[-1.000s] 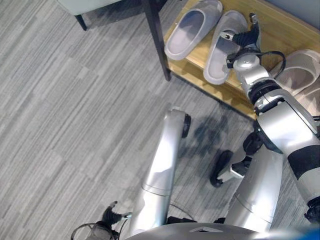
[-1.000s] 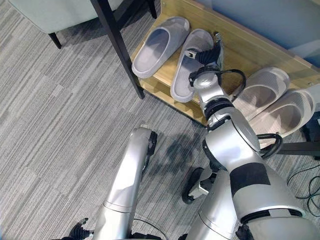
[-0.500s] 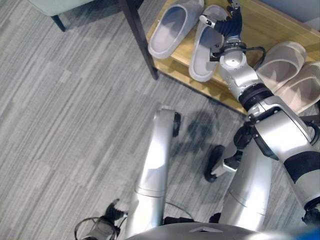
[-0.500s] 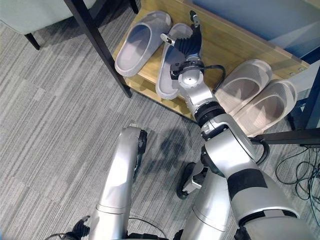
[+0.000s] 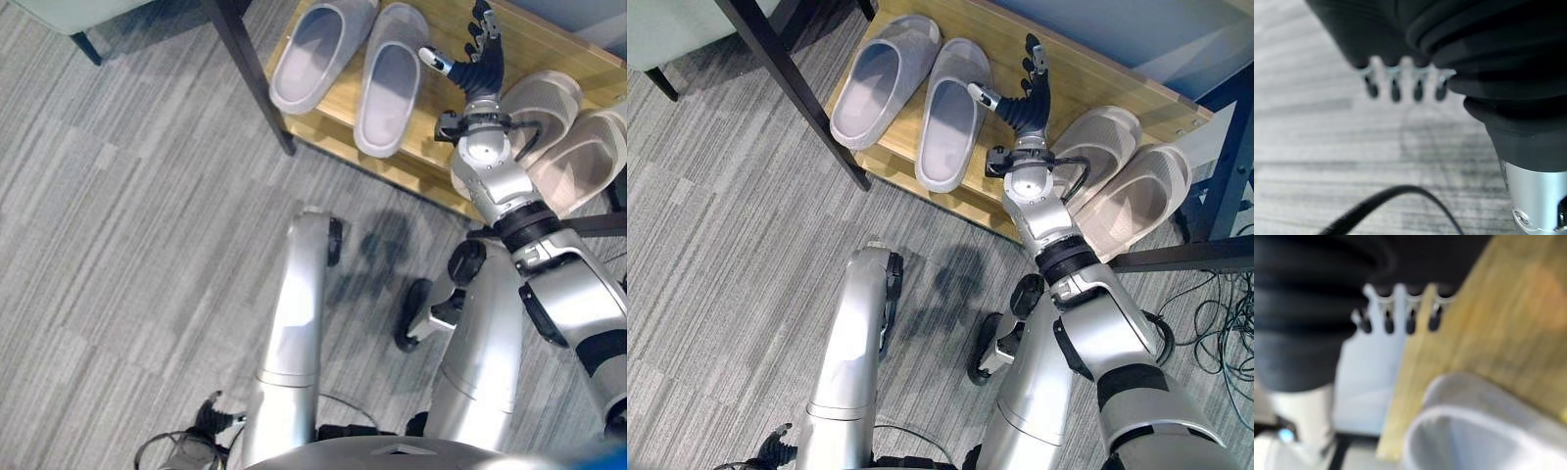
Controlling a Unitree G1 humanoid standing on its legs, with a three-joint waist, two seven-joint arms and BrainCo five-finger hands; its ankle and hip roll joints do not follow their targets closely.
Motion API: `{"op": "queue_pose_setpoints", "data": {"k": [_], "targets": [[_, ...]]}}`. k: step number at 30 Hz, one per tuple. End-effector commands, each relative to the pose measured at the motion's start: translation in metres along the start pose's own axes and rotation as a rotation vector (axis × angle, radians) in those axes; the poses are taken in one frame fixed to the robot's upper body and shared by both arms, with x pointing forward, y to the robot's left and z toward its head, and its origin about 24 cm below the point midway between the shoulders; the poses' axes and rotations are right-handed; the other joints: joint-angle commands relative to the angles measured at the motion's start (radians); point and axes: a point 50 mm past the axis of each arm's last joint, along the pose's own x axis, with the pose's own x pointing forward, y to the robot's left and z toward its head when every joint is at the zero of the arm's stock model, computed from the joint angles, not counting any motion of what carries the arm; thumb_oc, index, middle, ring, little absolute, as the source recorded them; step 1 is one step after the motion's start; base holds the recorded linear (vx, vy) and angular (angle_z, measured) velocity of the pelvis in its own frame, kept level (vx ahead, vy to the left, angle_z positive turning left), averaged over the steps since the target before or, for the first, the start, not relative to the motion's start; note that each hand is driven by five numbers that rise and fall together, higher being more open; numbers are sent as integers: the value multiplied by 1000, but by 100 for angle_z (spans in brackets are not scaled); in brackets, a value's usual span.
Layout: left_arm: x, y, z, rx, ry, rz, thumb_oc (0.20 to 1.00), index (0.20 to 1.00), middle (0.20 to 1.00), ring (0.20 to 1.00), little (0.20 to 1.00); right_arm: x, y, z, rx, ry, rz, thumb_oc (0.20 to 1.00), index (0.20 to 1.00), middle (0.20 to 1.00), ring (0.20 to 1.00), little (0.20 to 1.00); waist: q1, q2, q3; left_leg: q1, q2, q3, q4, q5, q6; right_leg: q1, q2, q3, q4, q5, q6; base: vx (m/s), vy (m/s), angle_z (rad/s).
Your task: Arrange the slippers neatly on the shoe rack.
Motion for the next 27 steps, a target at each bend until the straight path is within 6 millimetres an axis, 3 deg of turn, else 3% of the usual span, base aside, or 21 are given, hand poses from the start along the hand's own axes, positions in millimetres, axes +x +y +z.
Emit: {"op": "queue_pose_setpoints", "data": {"k": [1, 6, 12, 15, 20, 27], "targets": [[-14, -17, -30, 88, 69, -63, 1000, 1000, 1000, 1000, 1000, 11, -5, 61, -43, -286, 56, 1000, 1000, 1000, 1000, 1000, 44, -12, 57, 93, 11, 39, -102, -95, 19, 83, 9, 198, -12, 90, -47, 0, 0, 0], [-11, -18, -18, 94, 21, -56, 1000, 1000, 1000, 1000, 1000, -20, 5, 66, -74, -380, 165, 1000, 1000, 1000, 1000, 1000, 30, -27, 57, 93, 9, 41, -112, -88, 16, 83, 9, 198, -24, 98, -47, -5, -21, 0], [-10, -19, -16, 70, 20, -39, 1000, 1000, 1000, 1000, 1000, -49, 5, 63, -50, -411, 173, 1000, 1000, 1000, 1000, 1000, 12, -45, 57, 93, 19, 51, -101, -89, 17, 67, 20, 213, -9, 95, -47, -3, -6, -1], [-10, -19, -16, 59, 19, -34, 1000, 1000, 1000, 1000, 1000, -58, 3, 61, -65, -415, 172, 1000, 1000, 1000, 1000, 1000, 6, -48, 57, 93, 17, 51, -100, -92, 16, 66, 22, 217, -7, 95, -46, 0, 0, 0], [-12, -22, -18, 52, 24, -33, 1000, 1000, 1000, 1000, 1000, -74, 0, 39, -91, -325, 190, 1000, 1000, 1000, 1000, 1000, 1, -49, 57, 93, 21, 53, -92, -90, 15, 58, 27, 226, 7, 95, -41, 0, 0, 0], [-12, -21, -19, 70, 22, -35, 1000, 1000, 1000, 1000, 1000, -78, 16, 27, -37, -246, 271, 1000, 1000, 1000, 1000, 1000, 2, -50, 57, 93, 27, 55, -78, -95, 12, 52, 30, 230, 23, 87, -42, -3, -10, -1]]}}
